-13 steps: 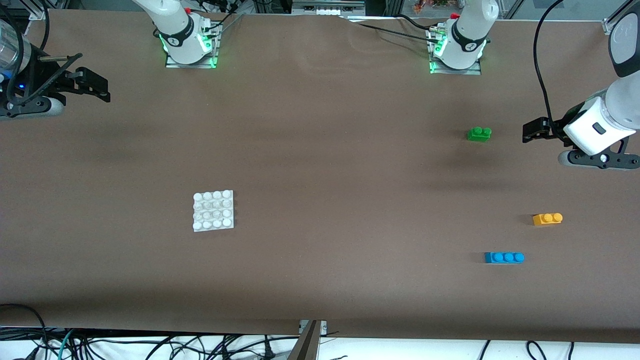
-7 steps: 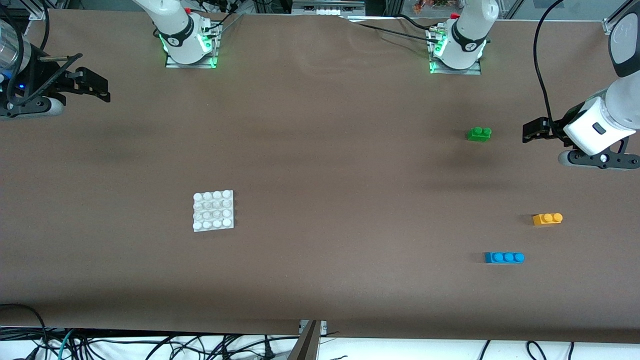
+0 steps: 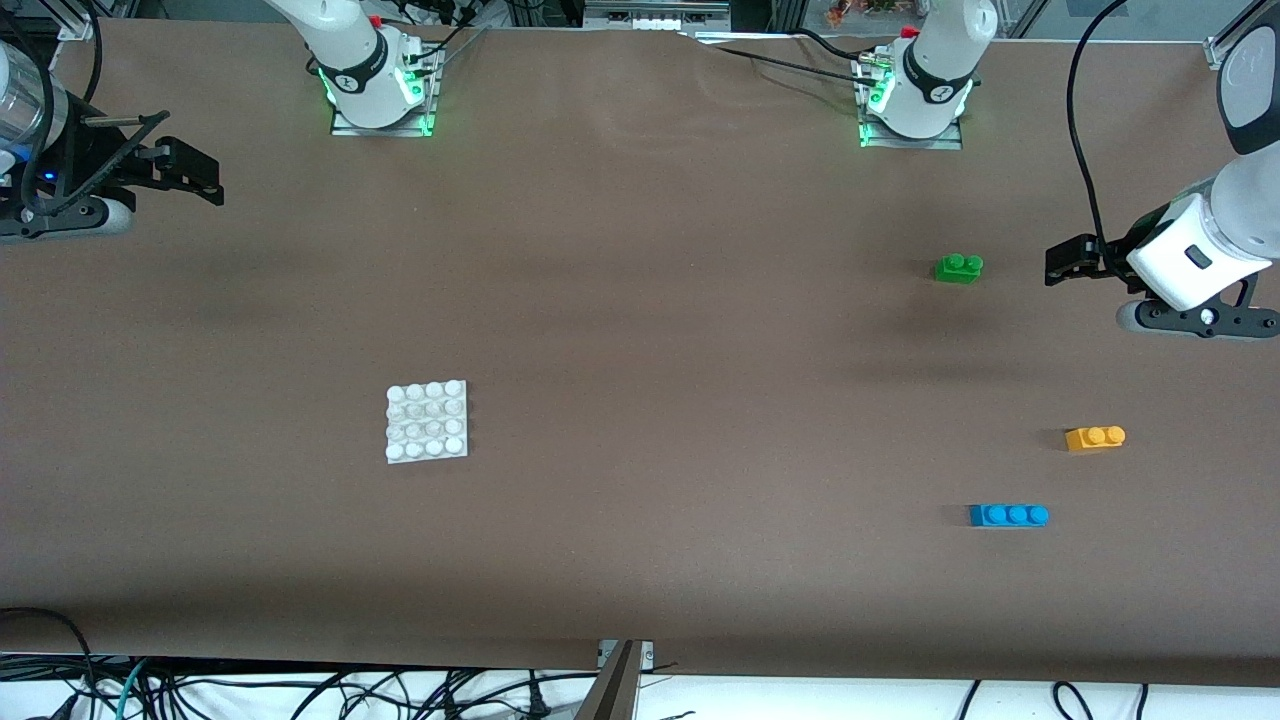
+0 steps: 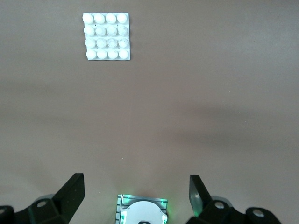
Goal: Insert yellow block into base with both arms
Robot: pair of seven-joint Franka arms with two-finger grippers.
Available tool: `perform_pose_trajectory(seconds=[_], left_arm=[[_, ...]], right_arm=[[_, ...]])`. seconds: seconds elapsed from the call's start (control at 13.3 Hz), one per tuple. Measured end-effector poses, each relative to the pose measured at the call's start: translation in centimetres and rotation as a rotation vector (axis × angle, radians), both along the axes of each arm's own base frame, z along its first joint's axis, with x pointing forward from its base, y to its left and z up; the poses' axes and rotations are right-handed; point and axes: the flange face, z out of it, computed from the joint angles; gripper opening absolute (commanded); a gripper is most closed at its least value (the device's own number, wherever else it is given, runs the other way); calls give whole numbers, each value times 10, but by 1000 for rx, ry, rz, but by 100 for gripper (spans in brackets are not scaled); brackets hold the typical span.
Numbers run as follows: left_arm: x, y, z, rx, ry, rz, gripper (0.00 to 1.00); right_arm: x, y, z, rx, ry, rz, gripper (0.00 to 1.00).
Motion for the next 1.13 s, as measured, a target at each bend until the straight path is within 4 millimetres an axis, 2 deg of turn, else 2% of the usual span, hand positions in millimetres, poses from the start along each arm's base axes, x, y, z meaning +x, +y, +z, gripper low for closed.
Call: perform_pose_trajectory(seconds=[0.53, 0.68, 0.9, 1.13], left_arm=[[0, 0, 0, 0, 0, 0, 100], [0, 0, 0, 0, 0, 0, 100], [0, 0, 0, 0, 0, 0, 100], [0, 0, 0, 0, 0, 0, 100]], right_arm=[[0, 0, -2, 0, 0, 0, 99], [4, 0, -9, 1, -17, 0, 99], [17, 2, -47, 5, -60, 2, 99], [38, 9, -112, 9, -103, 12, 99]])
